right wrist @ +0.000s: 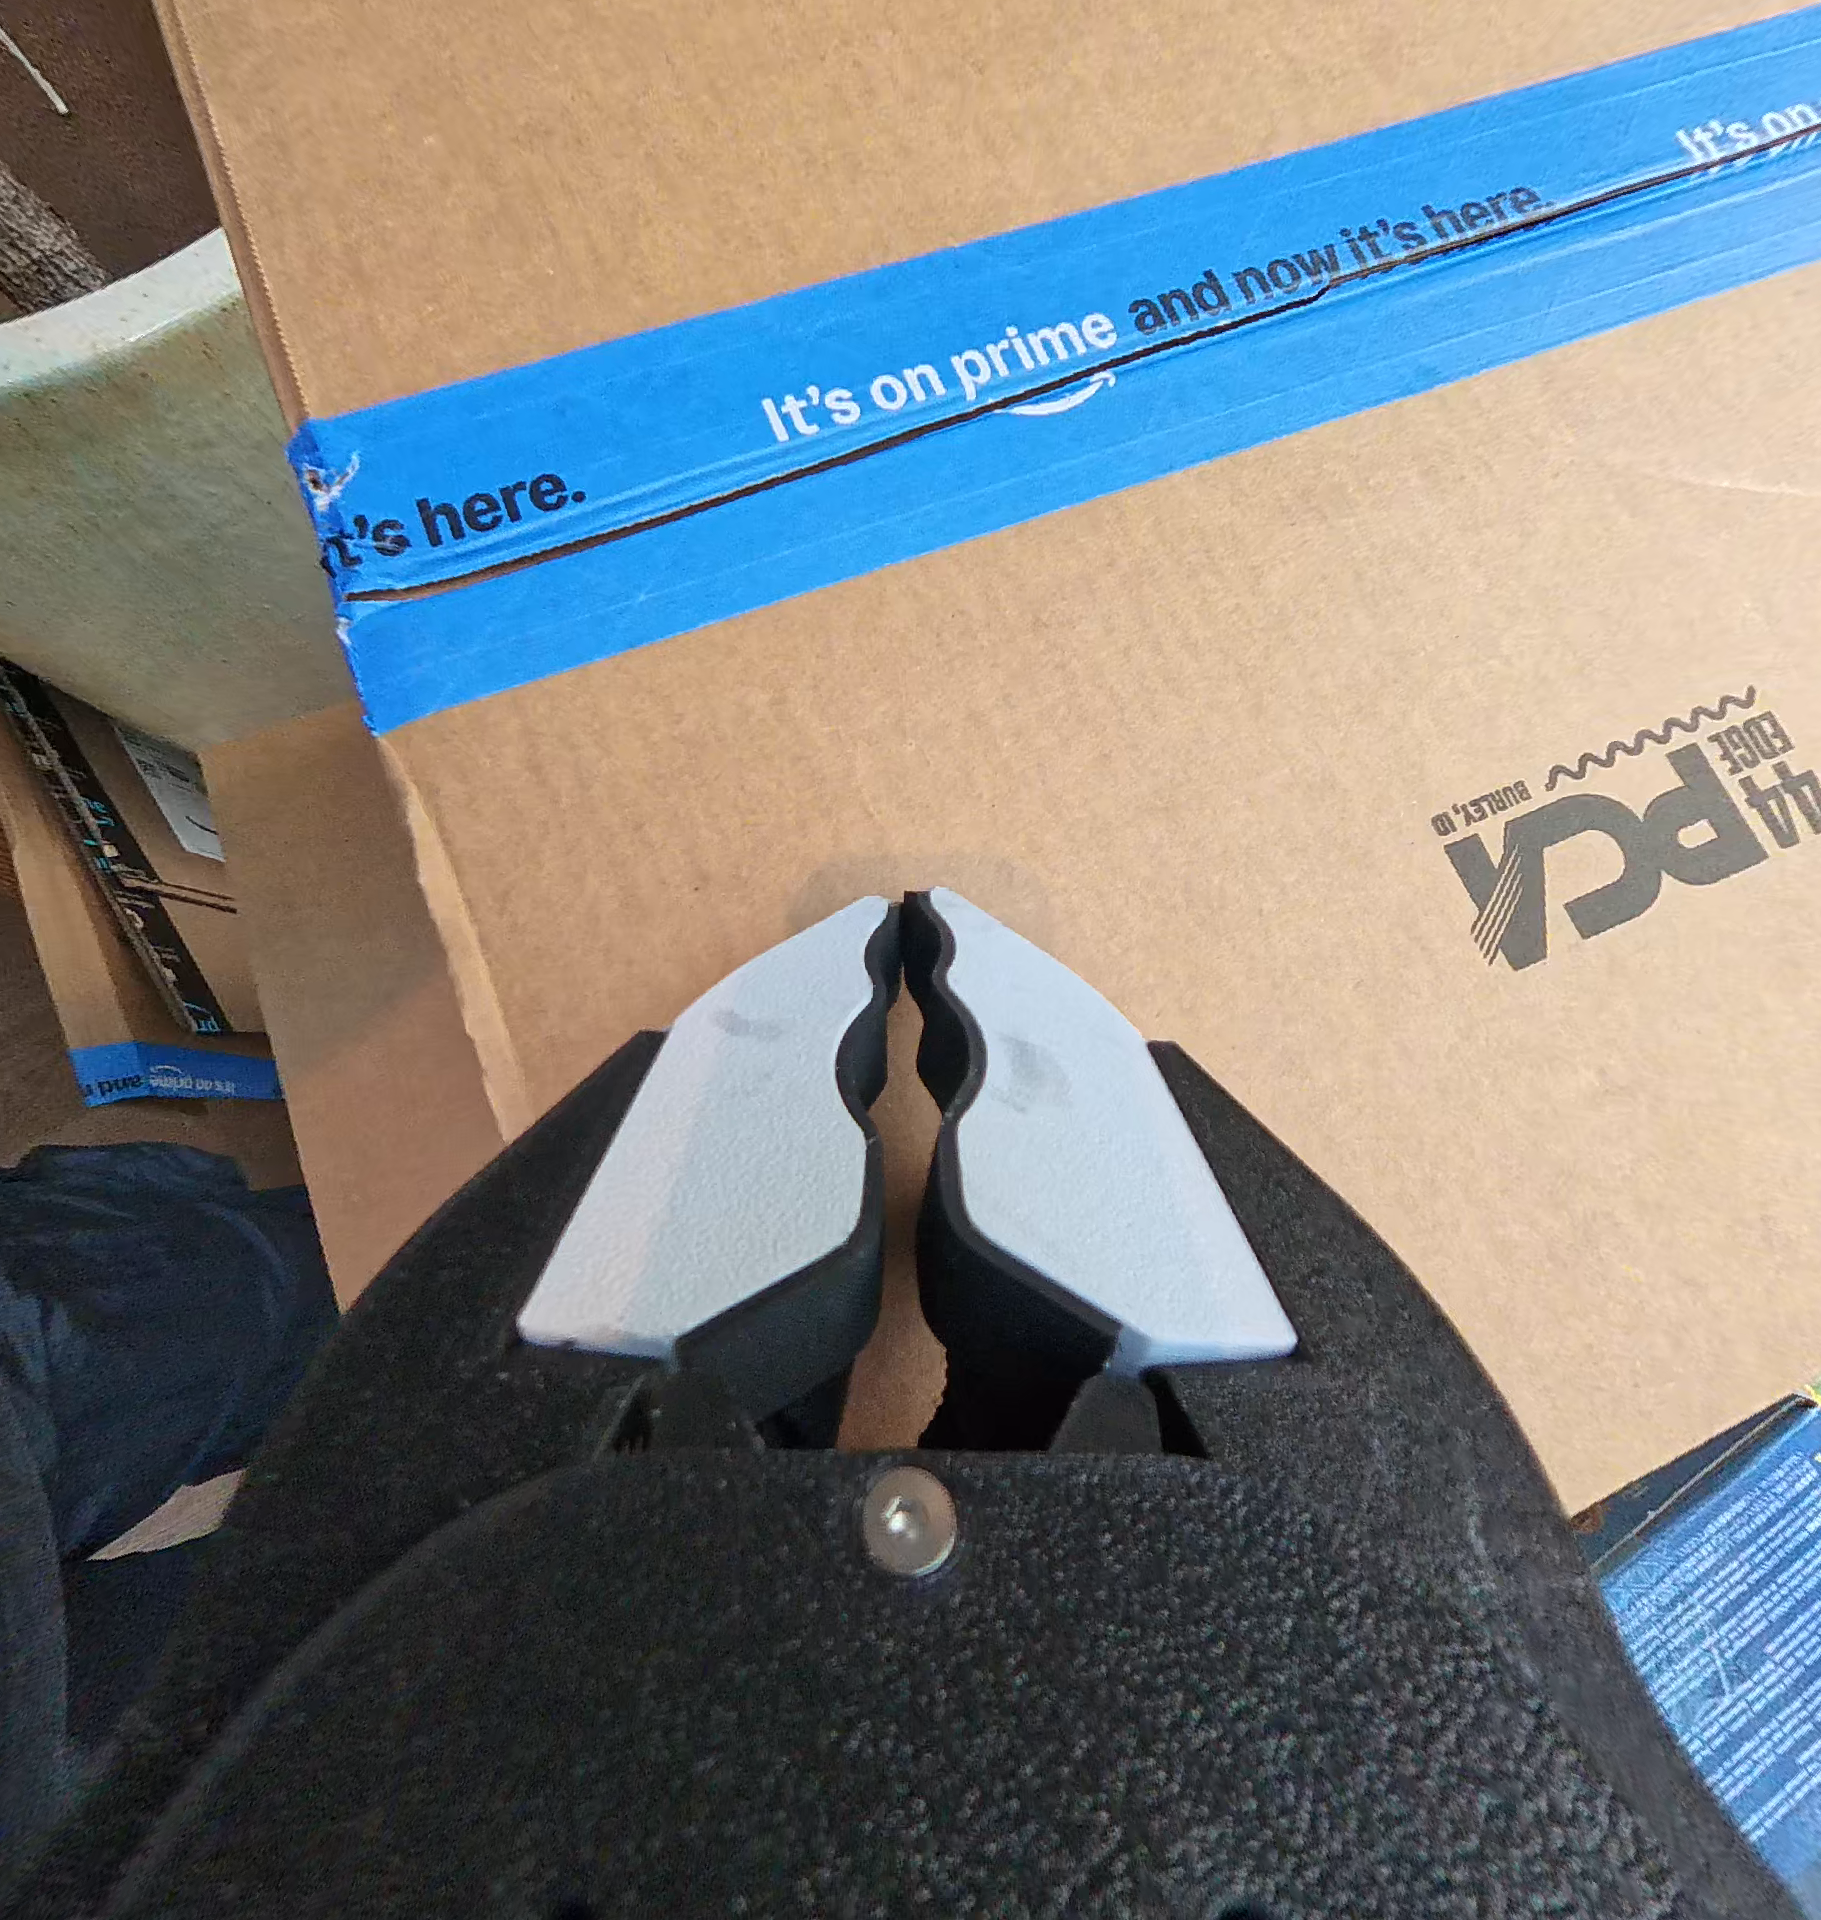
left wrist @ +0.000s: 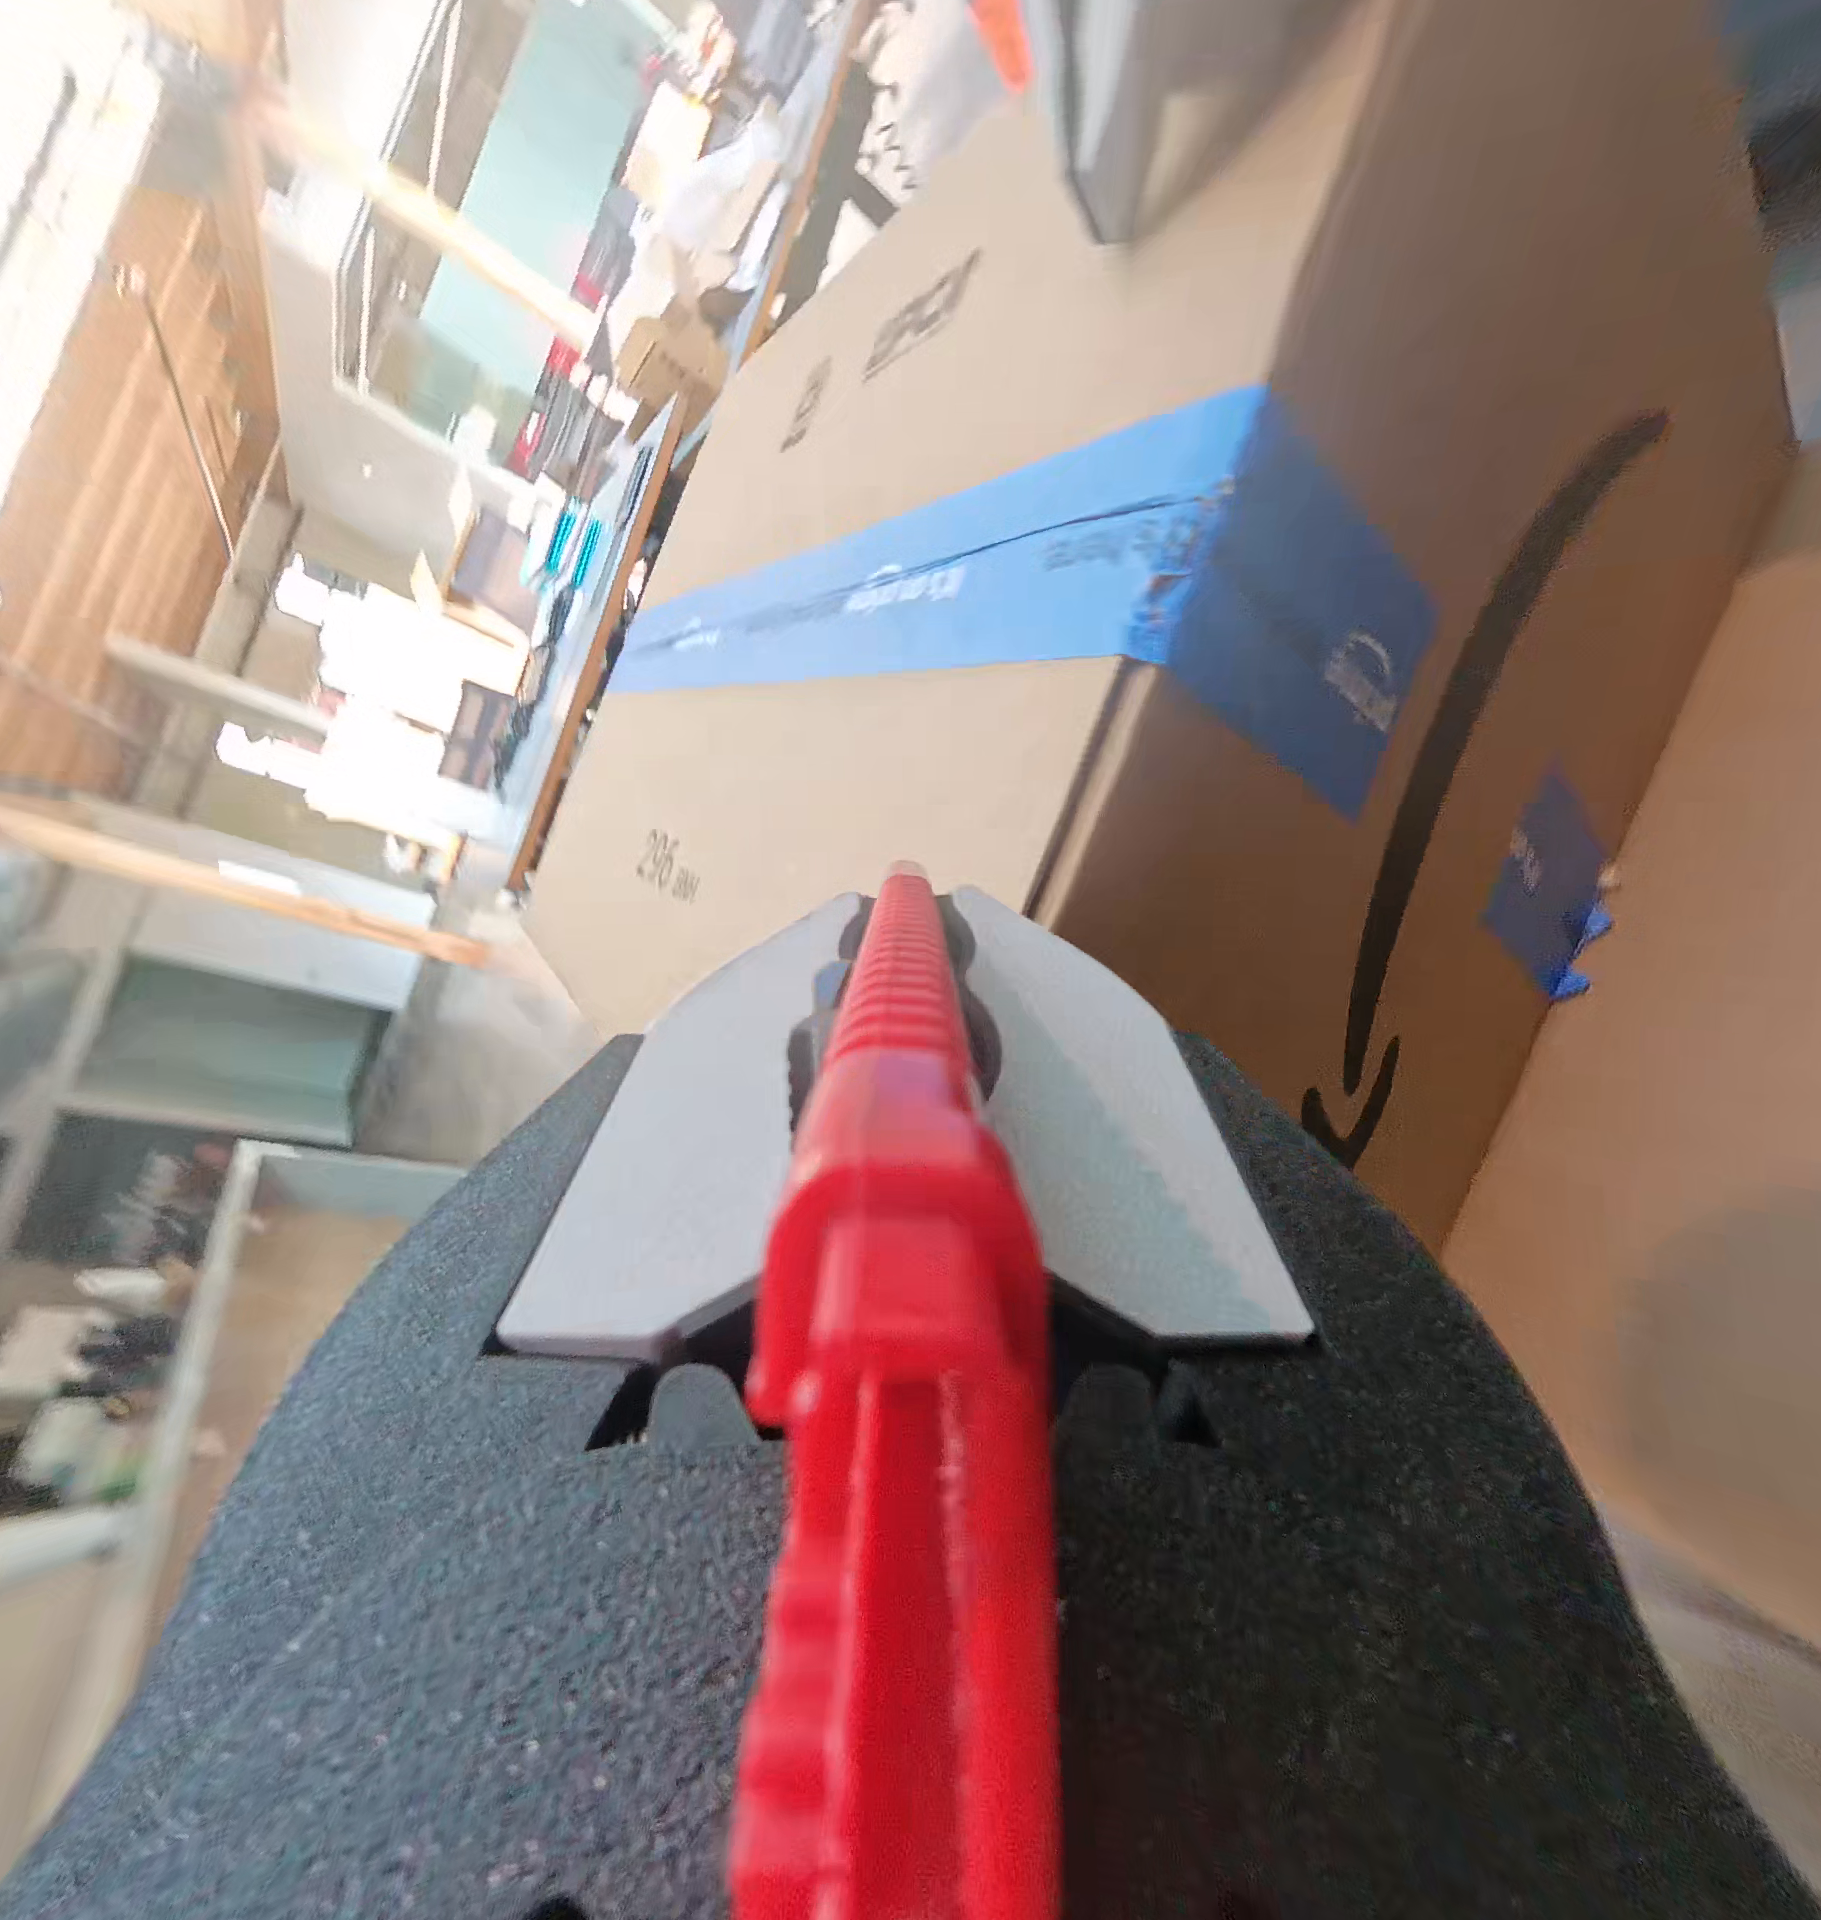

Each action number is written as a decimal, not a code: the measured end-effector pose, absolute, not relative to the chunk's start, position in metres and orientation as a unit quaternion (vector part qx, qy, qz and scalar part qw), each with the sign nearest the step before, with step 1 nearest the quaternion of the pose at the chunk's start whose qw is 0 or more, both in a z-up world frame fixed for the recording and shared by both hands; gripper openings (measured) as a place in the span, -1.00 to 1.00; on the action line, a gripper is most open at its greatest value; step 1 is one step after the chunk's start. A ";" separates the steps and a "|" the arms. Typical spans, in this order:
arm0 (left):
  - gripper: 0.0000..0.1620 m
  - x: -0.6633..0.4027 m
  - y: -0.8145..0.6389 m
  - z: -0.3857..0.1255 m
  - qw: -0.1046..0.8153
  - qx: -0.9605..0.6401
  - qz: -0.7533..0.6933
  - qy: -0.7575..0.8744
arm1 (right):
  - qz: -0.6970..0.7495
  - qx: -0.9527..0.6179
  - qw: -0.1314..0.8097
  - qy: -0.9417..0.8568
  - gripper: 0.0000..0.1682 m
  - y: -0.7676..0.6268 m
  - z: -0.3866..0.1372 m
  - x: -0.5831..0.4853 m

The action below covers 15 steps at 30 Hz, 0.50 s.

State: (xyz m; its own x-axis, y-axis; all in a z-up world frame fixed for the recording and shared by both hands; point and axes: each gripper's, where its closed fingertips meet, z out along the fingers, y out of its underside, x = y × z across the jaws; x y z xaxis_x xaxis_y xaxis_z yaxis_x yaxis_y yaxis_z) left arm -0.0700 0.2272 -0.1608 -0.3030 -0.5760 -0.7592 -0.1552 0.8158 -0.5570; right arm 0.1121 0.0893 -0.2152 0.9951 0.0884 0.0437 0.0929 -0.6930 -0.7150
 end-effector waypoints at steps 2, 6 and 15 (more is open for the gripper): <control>-0.82 -0.070 0.253 -0.153 0.528 -0.350 -0.244 0.735 | -0.018 -0.917 0.396 -0.052 -1.00 0.087 -0.211 0.110; -0.86 -0.080 0.316 -0.151 0.461 -0.553 -0.357 0.596 | -0.056 -0.908 0.414 -0.017 -1.00 0.059 -0.198 0.102; -0.86 -0.104 0.402 -0.191 0.324 -0.721 -0.427 0.439 | -0.095 -0.888 0.424 0.151 -1.00 -0.072 -0.208 0.110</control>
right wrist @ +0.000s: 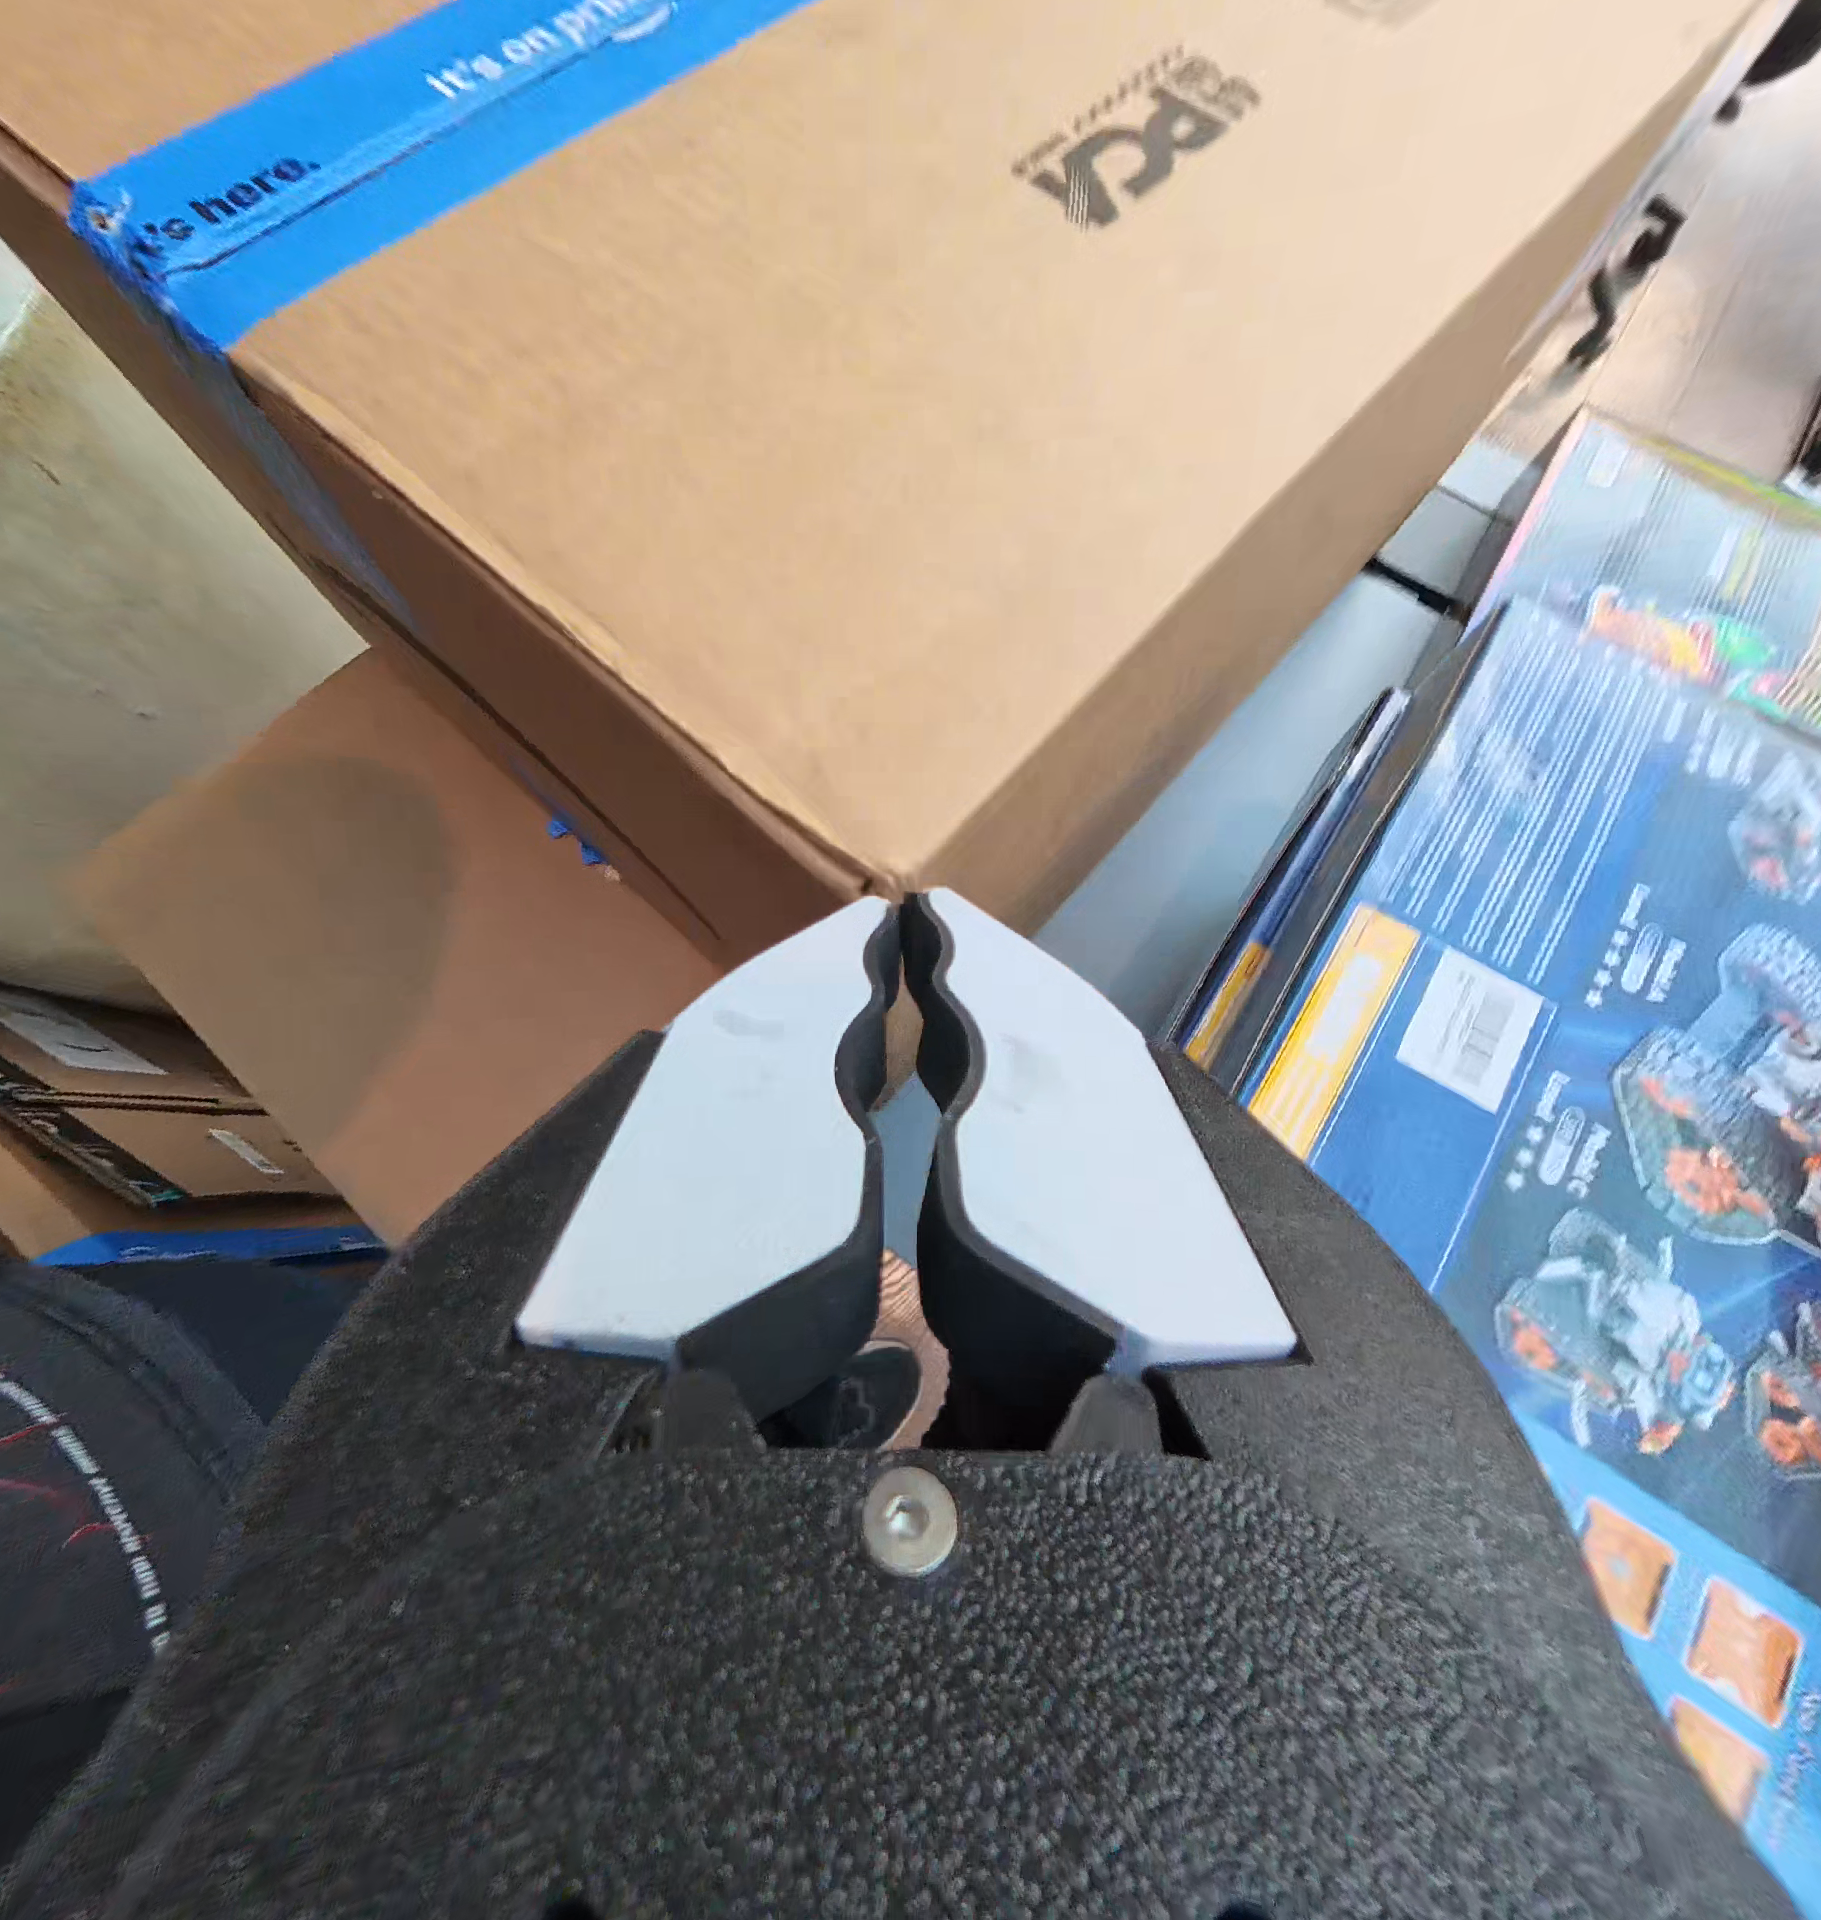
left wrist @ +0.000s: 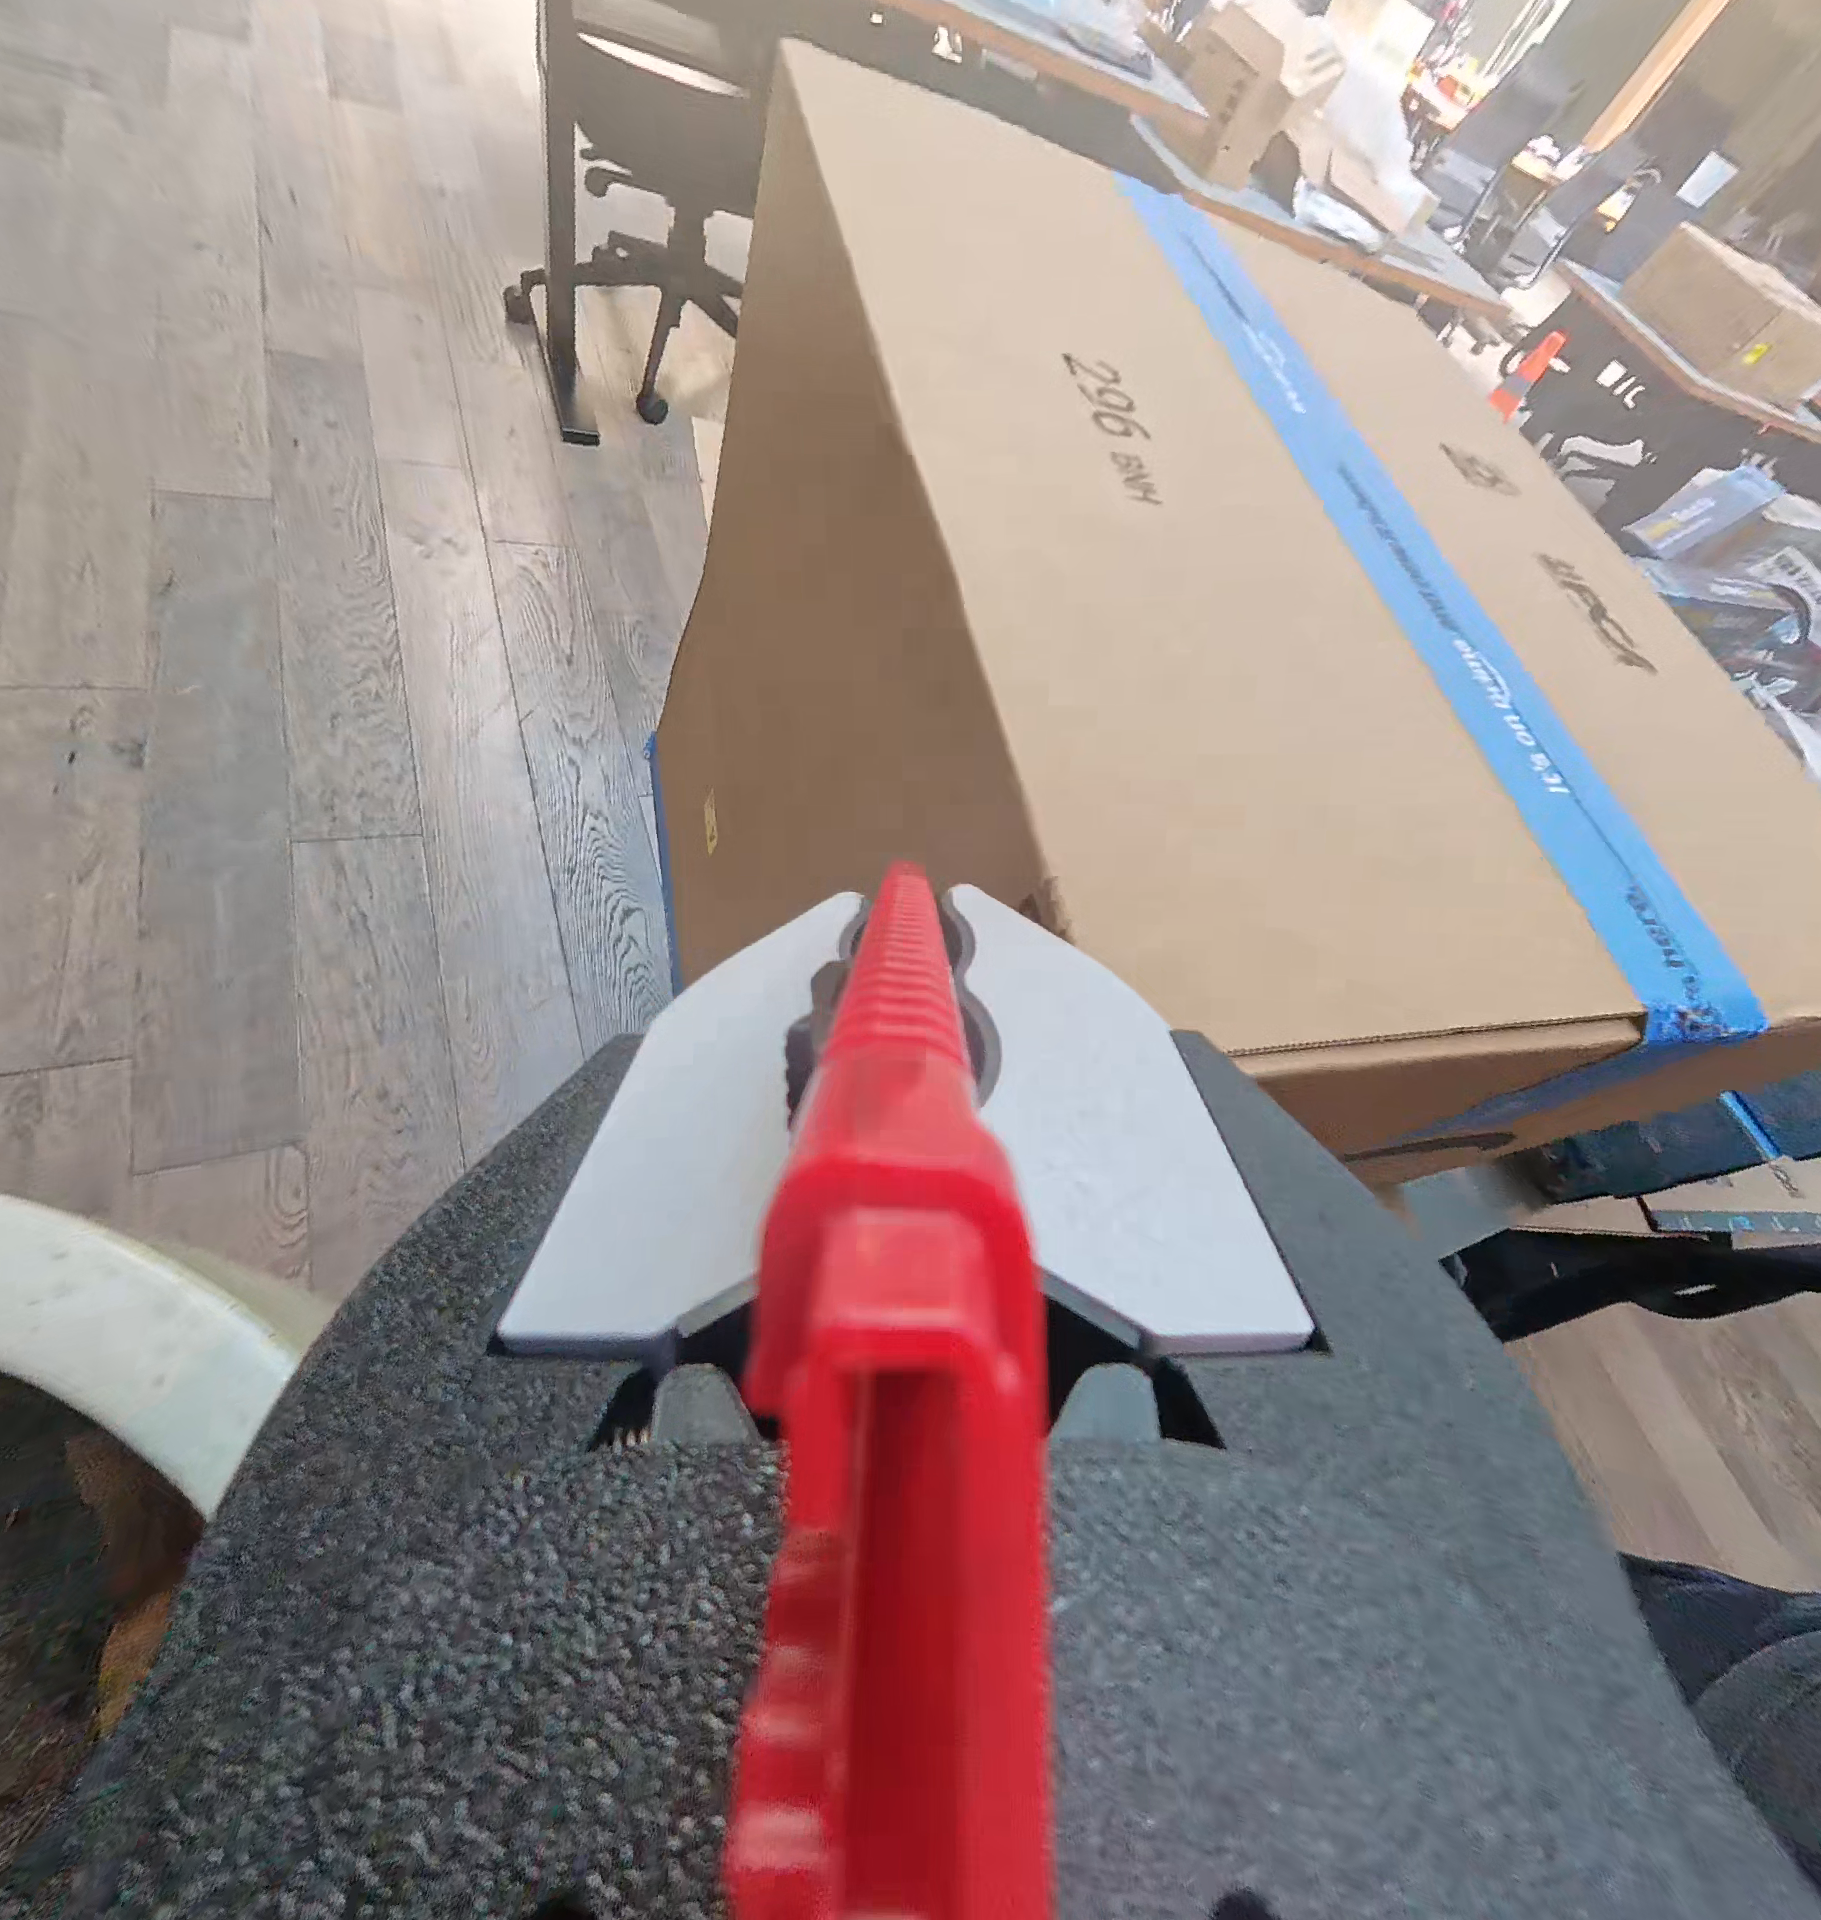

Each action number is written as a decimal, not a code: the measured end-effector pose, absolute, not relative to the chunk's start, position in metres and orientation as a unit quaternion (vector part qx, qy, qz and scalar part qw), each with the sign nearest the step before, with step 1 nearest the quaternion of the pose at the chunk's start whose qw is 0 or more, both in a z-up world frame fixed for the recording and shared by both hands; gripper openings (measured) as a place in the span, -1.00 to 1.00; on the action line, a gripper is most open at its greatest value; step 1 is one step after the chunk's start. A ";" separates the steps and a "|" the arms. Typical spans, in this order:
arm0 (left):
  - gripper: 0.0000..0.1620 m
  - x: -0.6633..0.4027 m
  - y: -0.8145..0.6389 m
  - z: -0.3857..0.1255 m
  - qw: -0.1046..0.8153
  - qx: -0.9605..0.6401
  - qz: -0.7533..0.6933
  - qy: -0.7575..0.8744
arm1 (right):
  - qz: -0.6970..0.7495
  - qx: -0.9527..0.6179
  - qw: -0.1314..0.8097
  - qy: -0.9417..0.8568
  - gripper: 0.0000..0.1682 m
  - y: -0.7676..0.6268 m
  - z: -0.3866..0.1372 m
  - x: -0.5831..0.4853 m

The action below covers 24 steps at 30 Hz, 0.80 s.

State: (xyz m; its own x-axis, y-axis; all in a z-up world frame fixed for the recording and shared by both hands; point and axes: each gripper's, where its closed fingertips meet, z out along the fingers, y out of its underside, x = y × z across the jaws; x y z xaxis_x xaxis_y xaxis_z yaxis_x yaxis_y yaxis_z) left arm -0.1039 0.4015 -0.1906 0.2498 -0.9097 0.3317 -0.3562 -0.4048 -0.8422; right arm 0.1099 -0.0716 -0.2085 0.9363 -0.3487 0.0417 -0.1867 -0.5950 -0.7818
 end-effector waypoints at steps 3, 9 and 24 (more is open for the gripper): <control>-0.86 -0.095 0.403 -0.210 0.313 -0.741 -0.400 0.440 | -0.051 -0.898 0.401 0.174 -0.89 -0.081 -0.232 0.104; -0.86 -0.070 0.386 -0.239 0.261 -0.767 -0.365 0.459 | -0.074 -0.911 0.367 0.173 -0.65 -0.061 -0.252 0.109; -0.85 -0.050 0.372 -0.239 0.228 -0.765 -0.384 0.464 | -0.075 -0.932 0.328 0.133 -0.57 -0.033 -0.256 0.175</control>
State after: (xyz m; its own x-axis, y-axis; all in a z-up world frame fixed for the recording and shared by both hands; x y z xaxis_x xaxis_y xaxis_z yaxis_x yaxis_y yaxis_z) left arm -0.0496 0.3721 -0.2390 0.2750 -0.8847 0.3764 -0.5350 -0.4661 -0.7047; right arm 0.1750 -0.0334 -0.2564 0.9532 -0.2978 0.0529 -0.1992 -0.7498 -0.6309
